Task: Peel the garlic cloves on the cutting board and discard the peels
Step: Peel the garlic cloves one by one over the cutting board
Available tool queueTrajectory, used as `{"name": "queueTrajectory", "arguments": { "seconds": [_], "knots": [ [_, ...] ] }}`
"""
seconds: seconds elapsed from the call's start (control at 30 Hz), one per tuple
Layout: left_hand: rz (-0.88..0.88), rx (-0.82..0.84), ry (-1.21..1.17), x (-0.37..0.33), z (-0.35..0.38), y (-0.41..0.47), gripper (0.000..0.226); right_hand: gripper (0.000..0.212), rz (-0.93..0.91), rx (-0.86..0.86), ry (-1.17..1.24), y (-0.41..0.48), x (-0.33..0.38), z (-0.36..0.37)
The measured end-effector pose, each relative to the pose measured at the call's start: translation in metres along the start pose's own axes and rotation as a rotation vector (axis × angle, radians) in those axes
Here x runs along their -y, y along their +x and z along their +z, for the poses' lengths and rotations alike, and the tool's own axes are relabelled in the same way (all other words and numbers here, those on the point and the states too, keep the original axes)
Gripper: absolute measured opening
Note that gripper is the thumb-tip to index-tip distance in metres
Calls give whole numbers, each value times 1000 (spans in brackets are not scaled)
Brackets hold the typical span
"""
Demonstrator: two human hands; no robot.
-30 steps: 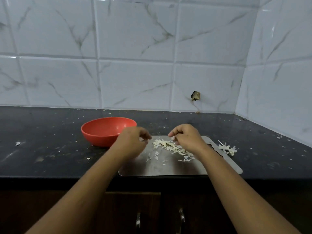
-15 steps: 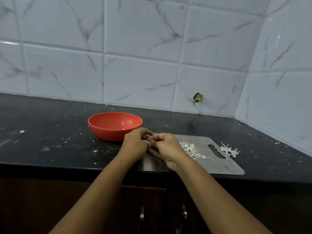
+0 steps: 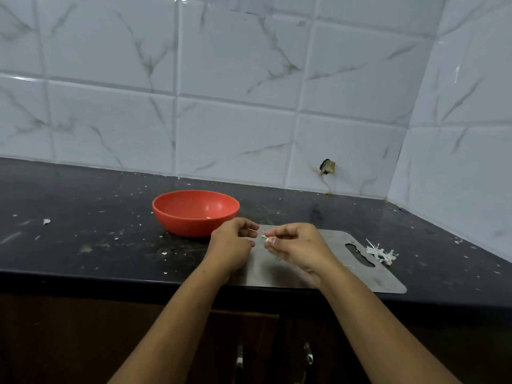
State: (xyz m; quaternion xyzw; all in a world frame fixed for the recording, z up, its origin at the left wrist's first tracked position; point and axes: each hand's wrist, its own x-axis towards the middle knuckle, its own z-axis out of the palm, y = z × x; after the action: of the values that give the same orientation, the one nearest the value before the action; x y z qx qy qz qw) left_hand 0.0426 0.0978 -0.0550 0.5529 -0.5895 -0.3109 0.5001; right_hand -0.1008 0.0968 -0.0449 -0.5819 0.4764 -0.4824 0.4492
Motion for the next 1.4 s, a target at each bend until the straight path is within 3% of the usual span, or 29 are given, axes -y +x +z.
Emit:
{"name": "queueTrajectory", "arguments": {
  "seconds": [0.1,0.2,0.27,0.47,0.6,0.63,0.73,0.8,0.9,1.03,1.4],
  "knots": [
    [18,-14,4,0,2,-3,34,16,78,116,152,-5,-3,8],
    [23,-12,28,1,5,-3,35,16,-57,-117,-120,4,-7,-2],
    [27,-11,47,1,5,-2,35,16,-95,-175,-127,6,-6,-12],
    [73,24,129,3,9,-1,37,19,-90,-126,-133,1,-10,-16],
    [110,17,153,7,8,-1,39,17,34,84,159,-4,-5,-5],
    [118,17,146,7,8,-1,39,17,28,71,157,-5,-4,-3],
    [135,14,126,8,7,-3,38,14,-151,-230,-144,4,-7,-10],
    [138,14,114,9,8,-2,38,14,-200,-305,-163,6,-5,-17],
    [152,9,117,11,9,0,36,17,-160,-219,-65,2,-8,-20],
    [174,18,104,10,9,0,34,13,-81,-66,-212,-3,-9,-15],
    [195,39,122,8,6,-7,33,7,-4,-101,-489,-6,-2,-8]
  ]
}}
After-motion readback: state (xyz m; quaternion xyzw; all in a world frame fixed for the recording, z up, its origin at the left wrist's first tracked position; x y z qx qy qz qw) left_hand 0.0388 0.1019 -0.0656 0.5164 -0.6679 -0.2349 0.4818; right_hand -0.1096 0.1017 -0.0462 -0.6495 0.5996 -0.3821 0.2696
